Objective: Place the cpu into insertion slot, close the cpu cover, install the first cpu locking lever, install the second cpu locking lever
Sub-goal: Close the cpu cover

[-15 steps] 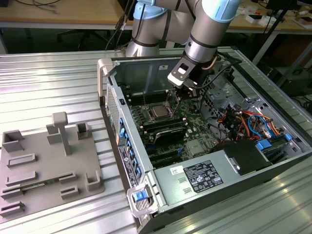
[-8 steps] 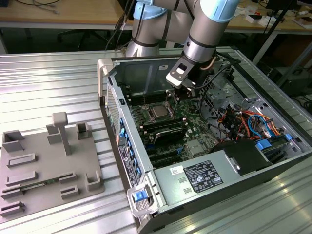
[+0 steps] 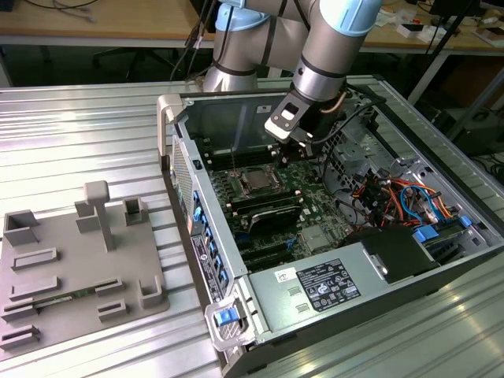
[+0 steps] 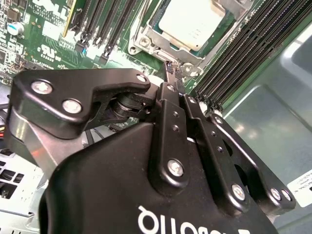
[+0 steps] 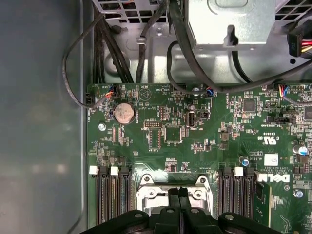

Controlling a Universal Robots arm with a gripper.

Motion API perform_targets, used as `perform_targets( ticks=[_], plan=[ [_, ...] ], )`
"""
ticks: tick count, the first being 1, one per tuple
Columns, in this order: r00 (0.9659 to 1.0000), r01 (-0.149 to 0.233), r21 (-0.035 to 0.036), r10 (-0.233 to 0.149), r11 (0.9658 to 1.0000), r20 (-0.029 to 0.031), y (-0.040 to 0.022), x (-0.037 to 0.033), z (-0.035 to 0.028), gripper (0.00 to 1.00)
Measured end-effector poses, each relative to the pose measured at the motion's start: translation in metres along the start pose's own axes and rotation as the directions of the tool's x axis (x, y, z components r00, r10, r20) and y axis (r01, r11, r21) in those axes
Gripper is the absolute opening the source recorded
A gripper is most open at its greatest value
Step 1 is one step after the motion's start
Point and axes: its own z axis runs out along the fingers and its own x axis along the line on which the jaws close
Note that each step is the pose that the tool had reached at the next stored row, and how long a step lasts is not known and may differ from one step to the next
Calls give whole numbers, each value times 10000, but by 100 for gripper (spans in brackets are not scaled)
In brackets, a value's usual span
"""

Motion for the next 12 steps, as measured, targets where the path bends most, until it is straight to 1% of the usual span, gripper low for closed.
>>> perform_targets(
  ticks=[4, 6, 8, 12],
  plan=[
    [10000, -1, 0, 1, 10000, 0, -41, 1, 1, 11],
    [10000, 0, 0, 0, 10000, -1, -73, 1, 2, 11],
    [10000, 0, 0, 0, 10000, 0, -124, 1, 3, 11],
    [10000, 0, 0, 0, 10000, 0, -209, 2, 6, 11]
  ],
)
